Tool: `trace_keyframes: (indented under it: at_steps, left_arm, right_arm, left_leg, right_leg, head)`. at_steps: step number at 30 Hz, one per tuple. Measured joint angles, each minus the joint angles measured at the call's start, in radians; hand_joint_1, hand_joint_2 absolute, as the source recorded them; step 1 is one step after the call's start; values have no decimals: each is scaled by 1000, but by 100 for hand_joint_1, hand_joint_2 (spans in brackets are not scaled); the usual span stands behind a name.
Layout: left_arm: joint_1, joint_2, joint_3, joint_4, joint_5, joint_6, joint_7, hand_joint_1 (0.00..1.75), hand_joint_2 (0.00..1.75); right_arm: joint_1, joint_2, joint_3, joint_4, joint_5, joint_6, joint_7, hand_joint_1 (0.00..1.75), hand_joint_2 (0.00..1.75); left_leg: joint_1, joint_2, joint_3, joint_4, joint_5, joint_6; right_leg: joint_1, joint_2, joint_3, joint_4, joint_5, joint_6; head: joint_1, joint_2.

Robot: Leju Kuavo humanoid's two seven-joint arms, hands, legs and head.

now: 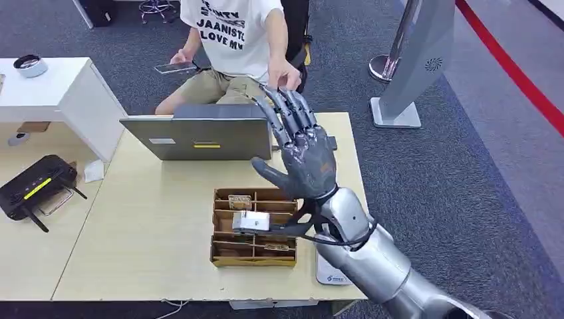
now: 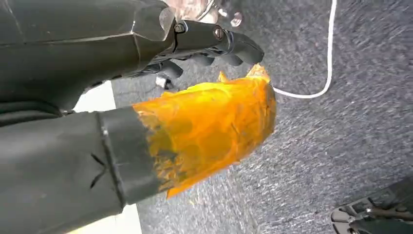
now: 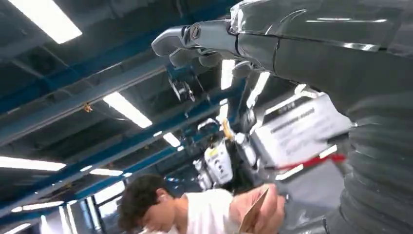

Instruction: Pass the card to the sensor for recognition and then transmit it.

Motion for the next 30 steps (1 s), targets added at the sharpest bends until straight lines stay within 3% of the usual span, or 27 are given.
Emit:
trace_keyframes:
  at_steps: [10, 24, 25, 26, 30]
  left_arm:
    - [-15, 0, -34, 0, -18, -18, 6, 5, 0]
    - [-18, -5, -55, 0, -19, -27, 6, 5, 0]
    - [-18, -5, -55, 0, -19, -27, 6, 5, 0]
    - [-18, -5, -55, 0, -19, -27, 6, 5, 0]
    - [-18, -5, -55, 0, -16, -27, 6, 5, 0]
  right_arm:
    - [-148, 13, -5, 236, 124, 26, 70, 0, 175]
    - [-248, 21, 4, 423, 225, 61, 82, 0, 175]
    - [-254, 21, 6, 430, 230, 64, 83, 94, 175]
    - [-260, 21, 10, 437, 233, 66, 83, 175, 175]
    - [-278, 23, 14, 456, 220, 77, 80, 175, 175]
  left_leg:
    - [0, 0, 0, 0, 0, 0]
    - [0, 0, 0, 0, 0, 0]
    - [0, 0, 0, 0, 0, 0]
    - [0, 0, 0, 0, 0, 0]
    - [0, 0, 0, 0, 0, 0]
  right_leg:
    - [0, 0, 0, 0, 0, 0]
    - [0, 0, 0, 0, 0, 0]
    - [0, 0, 0, 0, 0, 0]
    - [0, 0, 0, 0, 0, 0]
    - [0, 0, 0, 0, 0, 0]
  head:
    - [0, 0]
    - [0, 0]
    - [0, 0]
    - [0, 0]
    - [0, 0]
